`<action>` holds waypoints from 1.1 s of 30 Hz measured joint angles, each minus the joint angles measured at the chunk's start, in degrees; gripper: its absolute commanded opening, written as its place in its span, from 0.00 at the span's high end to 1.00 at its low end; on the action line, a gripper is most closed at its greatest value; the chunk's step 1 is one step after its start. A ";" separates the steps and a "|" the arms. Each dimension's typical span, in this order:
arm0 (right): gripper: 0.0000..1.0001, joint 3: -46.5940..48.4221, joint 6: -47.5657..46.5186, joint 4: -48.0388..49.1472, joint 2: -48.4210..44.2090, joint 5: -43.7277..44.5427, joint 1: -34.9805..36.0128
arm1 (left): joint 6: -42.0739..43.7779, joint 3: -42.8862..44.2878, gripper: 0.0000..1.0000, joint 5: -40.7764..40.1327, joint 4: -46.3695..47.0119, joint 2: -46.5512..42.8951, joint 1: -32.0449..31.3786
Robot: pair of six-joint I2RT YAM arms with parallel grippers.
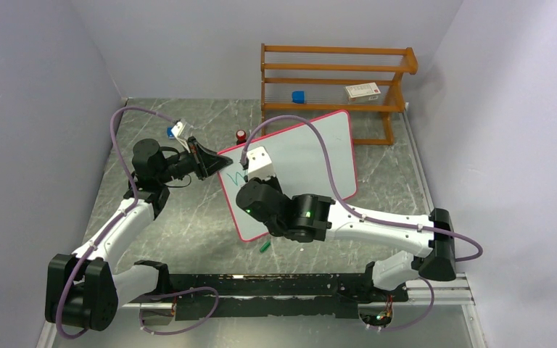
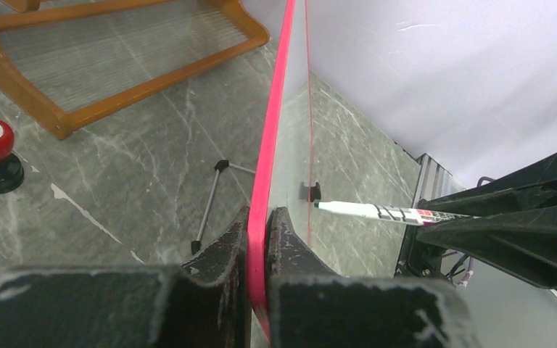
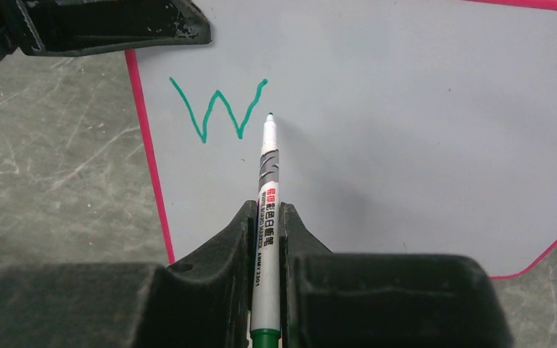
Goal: Write a sentence on the whiteboard
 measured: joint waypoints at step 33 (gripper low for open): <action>1.00 -0.50 2.12 -0.68 3.54 2.19 -0.63 | 0.02 0.11 0.95 -0.11 -0.26 0.02 -0.09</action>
